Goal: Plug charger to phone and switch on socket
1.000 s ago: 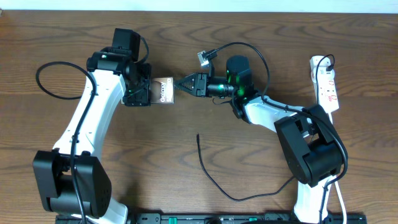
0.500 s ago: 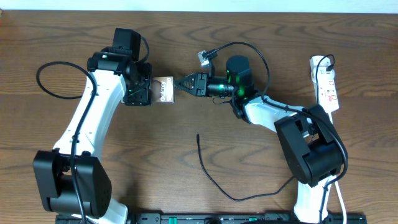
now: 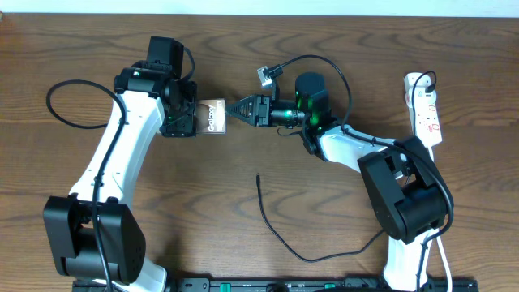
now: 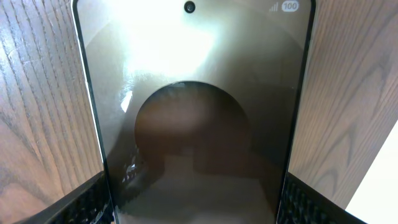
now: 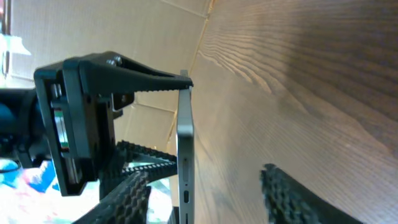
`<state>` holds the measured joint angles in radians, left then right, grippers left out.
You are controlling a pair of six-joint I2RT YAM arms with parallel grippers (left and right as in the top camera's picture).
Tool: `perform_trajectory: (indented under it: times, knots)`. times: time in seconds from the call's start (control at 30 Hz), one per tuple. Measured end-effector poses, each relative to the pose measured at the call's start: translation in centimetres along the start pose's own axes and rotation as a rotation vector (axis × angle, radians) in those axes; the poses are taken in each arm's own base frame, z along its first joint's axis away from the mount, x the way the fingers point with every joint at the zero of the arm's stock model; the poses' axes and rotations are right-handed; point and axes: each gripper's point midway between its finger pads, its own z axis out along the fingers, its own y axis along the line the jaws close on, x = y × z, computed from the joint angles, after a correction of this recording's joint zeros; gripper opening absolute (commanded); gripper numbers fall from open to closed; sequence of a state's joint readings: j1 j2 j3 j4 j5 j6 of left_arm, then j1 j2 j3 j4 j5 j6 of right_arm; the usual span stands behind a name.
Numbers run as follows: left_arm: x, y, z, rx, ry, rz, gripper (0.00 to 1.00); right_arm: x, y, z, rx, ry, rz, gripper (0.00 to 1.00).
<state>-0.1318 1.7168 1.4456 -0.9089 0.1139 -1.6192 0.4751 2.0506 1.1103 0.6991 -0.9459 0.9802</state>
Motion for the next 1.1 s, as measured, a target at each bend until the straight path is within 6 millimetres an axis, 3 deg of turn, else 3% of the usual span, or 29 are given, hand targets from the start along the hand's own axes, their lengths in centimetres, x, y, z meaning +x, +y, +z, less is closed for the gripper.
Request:
perform_trajectory:
  times: [0.43,0.7,1.1]
  knots:
    - [0.3,0.0,0.0,-0.001,0.005,0.007,0.07,0.4,0.2,0.5,-0.001,0.006,-0.002,0.56]
    - [2.2,0.2,0.1,0.002,0.025,0.051,0.07,1.5,0.8,1.7,-0.005,0.025,-0.008,0.54]
    - [4.5,-0.1,0.1,0.025,0.05,0.079,0.07,1.5,0.8,1.9,0.003,0.017,-0.008,0.43]
